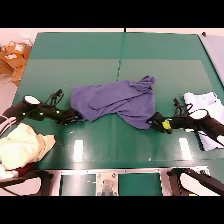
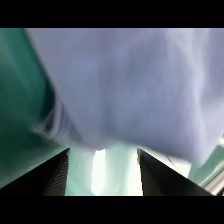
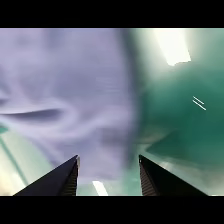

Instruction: Fold the shirts.

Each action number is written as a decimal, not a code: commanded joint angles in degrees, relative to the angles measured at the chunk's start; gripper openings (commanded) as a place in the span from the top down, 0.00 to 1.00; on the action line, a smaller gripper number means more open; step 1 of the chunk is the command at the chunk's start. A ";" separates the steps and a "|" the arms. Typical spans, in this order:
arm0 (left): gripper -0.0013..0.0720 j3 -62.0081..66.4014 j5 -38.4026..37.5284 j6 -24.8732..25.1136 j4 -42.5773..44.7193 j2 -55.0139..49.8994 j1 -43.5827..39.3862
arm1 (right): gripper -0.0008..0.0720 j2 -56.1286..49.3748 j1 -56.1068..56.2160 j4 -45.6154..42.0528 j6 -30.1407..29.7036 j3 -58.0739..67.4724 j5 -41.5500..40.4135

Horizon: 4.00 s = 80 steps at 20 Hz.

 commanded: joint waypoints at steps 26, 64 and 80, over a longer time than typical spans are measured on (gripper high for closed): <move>0.96 80.70 -14.23 -13.07 28.87 30.60 2.03 | 0.97 23.82 -22.67 -4.15 8.94 76.87 19.43; 0.19 32.68 -30.82 -7.19 22.23 -19.58 21.97 | 0.45 3.19 -23.02 -19.28 -0.11 7.10 18.56; 0.69 24.09 -22.12 3.08 6.36 -19.76 21.97 | 0.45 3.34 -13.51 -10.12 -1.64 -5.31 10.97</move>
